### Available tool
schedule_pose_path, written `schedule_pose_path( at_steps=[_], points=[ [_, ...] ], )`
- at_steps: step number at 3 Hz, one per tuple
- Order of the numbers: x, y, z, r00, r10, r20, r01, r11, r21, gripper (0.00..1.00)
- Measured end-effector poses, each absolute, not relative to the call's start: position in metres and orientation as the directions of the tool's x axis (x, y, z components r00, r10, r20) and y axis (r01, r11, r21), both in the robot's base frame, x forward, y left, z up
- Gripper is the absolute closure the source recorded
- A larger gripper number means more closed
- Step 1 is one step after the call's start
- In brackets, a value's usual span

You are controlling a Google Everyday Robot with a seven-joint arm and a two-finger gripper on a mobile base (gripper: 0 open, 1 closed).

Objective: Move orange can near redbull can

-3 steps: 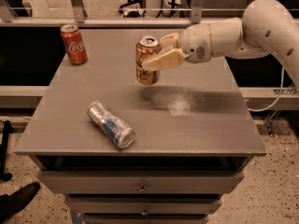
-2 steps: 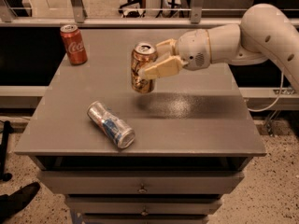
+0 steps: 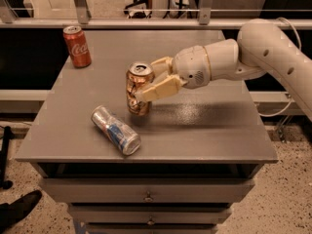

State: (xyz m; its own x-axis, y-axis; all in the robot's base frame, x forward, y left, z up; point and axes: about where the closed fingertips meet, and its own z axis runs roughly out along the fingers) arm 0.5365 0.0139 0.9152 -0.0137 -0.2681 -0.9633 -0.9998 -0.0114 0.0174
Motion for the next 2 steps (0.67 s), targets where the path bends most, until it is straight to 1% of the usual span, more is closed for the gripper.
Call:
schedule_pose_path(
  at_steps=[1, 2],
  points=[
    [0.5325, 0.02, 0.9056, -0.023, -0.278, -0.96, -0.999, -0.037, 0.034, 0.75],
    [0.5257, 0.0267, 0.8981, -0.024, -0.284, -0.959, -0.996, -0.078, 0.048, 0.44]
  ],
)
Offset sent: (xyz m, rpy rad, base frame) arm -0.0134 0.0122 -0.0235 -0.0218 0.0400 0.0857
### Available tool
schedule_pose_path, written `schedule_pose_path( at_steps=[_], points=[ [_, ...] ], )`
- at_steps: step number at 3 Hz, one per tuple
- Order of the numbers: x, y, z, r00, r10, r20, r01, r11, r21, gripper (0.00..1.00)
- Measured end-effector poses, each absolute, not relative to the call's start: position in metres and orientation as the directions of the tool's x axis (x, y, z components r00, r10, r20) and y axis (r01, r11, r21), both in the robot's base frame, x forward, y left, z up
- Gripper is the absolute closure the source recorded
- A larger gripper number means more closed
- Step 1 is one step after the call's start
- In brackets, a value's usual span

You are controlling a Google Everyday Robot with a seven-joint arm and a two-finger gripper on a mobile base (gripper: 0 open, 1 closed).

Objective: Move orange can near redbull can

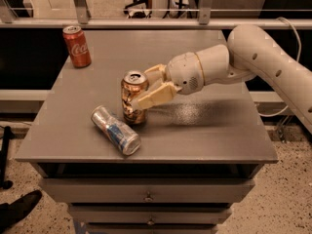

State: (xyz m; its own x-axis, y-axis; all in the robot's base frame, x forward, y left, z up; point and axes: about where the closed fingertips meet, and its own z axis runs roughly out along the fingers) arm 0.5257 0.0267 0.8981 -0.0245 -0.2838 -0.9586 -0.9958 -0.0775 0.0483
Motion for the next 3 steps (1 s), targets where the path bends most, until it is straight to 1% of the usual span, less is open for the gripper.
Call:
schedule_pose_path(
  at_steps=[1, 2, 3],
  points=[
    [0.5216, 0.0296, 0.8954, -0.026, -0.284, -0.959, -0.994, -0.098, 0.055, 0.21],
    [0.5163, 0.0288, 0.8928, -0.025, -0.284, -0.958, -0.992, -0.114, 0.059, 0.0],
    [0.5159, 0.0273, 0.8924, -0.024, -0.287, -0.958, -0.992, -0.113, 0.059, 0.0]
  ],
)
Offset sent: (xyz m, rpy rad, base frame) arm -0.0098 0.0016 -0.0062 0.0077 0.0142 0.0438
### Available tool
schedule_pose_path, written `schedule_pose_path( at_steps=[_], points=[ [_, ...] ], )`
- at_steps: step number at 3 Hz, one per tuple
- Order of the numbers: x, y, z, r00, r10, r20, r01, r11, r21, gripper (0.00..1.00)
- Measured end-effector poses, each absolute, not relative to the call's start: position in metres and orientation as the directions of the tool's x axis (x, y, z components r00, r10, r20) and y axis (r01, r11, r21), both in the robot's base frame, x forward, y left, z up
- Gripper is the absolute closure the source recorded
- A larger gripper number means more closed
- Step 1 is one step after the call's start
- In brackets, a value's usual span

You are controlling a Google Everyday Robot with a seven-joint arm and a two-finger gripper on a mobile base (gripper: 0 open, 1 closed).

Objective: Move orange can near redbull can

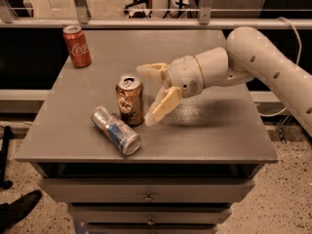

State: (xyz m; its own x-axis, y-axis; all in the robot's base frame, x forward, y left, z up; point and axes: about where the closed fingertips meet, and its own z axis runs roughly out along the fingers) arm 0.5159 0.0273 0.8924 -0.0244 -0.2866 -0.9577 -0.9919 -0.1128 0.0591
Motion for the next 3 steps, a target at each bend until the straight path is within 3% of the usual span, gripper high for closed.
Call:
schedule_pose_path(
  at_steps=[1, 2, 3],
  points=[
    [0.532, -0.014, 0.889, -0.024, -0.334, -0.942, -0.999, -0.024, 0.034, 0.0],
    [0.568, -0.103, 0.898, -0.022, -0.422, -0.906, -0.987, 0.156, -0.049, 0.0],
    [0.568, -0.103, 0.899, -0.021, -0.422, -0.907, -0.986, 0.157, -0.05, 0.0]
  ],
)
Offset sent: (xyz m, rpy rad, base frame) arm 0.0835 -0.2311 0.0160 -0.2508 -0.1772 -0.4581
